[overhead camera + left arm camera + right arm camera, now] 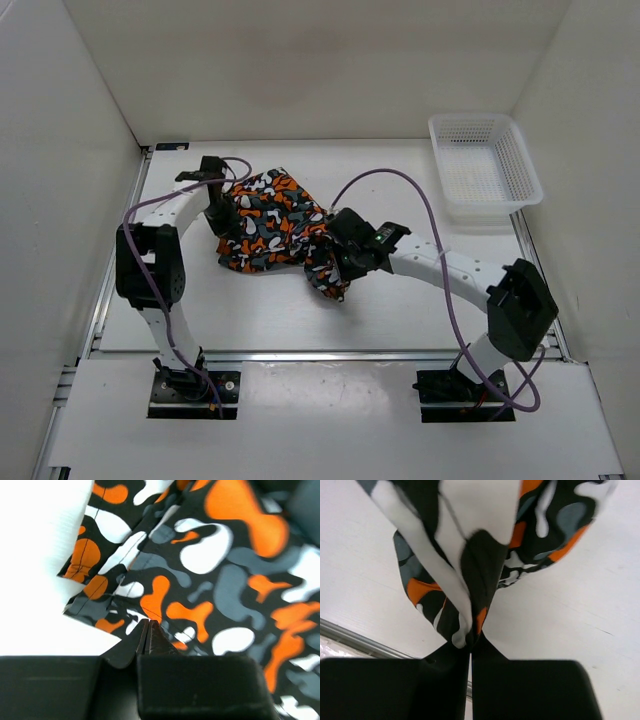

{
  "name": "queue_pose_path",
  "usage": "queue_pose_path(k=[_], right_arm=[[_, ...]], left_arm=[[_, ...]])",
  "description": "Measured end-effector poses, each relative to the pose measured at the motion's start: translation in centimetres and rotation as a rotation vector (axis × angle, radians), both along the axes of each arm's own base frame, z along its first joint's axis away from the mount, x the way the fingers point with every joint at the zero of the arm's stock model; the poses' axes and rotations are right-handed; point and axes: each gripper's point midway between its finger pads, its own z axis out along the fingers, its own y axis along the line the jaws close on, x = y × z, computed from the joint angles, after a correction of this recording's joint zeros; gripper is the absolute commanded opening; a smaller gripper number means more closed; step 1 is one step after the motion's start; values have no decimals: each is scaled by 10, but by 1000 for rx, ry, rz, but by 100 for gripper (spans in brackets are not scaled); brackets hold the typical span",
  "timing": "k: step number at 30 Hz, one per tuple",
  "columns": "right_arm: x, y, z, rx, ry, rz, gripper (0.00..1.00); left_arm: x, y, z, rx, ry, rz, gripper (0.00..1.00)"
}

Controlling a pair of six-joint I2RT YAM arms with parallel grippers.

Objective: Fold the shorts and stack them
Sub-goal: Flatten the shorts out

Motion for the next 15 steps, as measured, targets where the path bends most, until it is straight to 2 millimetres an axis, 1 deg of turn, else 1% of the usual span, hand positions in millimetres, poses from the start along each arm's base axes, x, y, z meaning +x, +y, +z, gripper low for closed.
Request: queue_pose_path(k=[3,4,6,8,9,10,12,14,15], right_arm=[[8,-13,12,1,-31,-28,0],[11,-15,15,3,-39,-35,0],[14,-21,20,2,-51,-50,0],[16,-25,20,-5,-55,-57,0],[16,-25,20,-6,-54,-57,0],[15,-25,20,-8,-53,-57,0],[15,-26,20,-8,-52,-57,0],[15,-26,20,-8,-52,-57,0],[15,-26,20,-9,-52,-57,0]], left_arm=[[7,2,22,7,-54,4,10],[9,2,29,8,-73,5,25],[12,2,37,10,-99,-2,50],[11,2,37,10,-98,-8,76],[9,2,33,10,-85,-14,86],[6,2,28,8,-72,-16,90],[-4,1,14,3,-28,-18,95],[-14,0,-2,-3,27,-22,93],[-18,0,-10,-5,53,-23,88]])
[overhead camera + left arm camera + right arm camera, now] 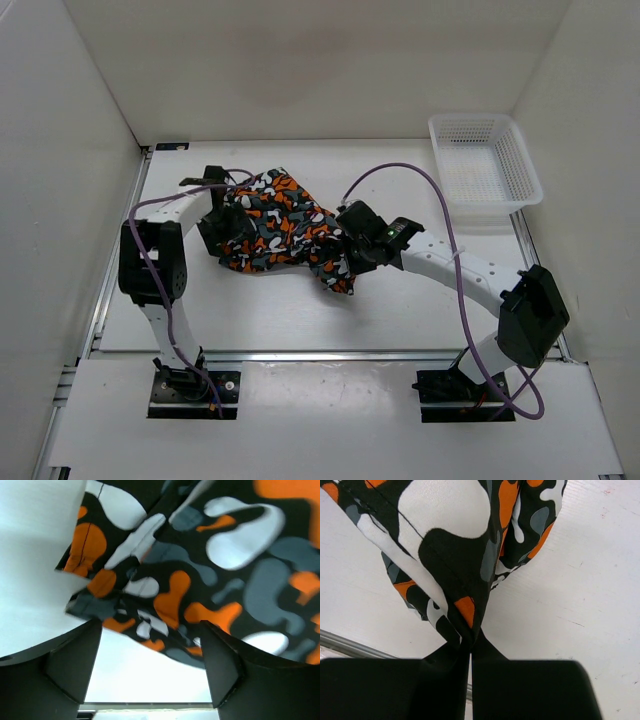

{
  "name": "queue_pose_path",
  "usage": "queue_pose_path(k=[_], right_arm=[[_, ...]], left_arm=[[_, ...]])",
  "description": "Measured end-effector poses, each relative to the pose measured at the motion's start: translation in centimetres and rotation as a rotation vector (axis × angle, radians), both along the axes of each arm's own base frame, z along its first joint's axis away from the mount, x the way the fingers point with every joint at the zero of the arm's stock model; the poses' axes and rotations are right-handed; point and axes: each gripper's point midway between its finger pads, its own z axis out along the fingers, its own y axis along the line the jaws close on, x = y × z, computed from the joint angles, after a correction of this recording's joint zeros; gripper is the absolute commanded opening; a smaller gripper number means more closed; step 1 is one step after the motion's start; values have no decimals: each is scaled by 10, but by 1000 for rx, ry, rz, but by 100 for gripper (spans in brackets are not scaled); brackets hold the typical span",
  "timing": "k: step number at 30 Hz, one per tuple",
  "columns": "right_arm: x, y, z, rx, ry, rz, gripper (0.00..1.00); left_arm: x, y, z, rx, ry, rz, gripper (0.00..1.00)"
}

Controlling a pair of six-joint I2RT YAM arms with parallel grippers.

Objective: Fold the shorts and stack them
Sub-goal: Flatten the shorts out

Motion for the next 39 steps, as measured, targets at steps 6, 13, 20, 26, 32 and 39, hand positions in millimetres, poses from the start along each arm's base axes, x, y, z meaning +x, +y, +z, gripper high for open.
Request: queue_pose_path(k=[6,13,20,26,32,39], right_arm=[[0,-1,-1,-4,-1,-2,0],[-1,-2,-2,-7,1,-3,0],[0,-2,-2,-8,0,-4,0],[0,-2,-2,-9,0,-4,0],[0,-2,-2,-8,0,-5,0],[1,-3,-2,-8,-1,-7,0]], left_arm=[[-3,-2,-30,-7,68,-17,74],[-3,-2,-36,-9,80,-22,31],[-1,-2,-34,-9,68,-23,25],[1,-3,-24,-11,44,-23,10],[5,-3,-17,-13,36,-29,22],[6,-3,-14,-12,33,-39,11]])
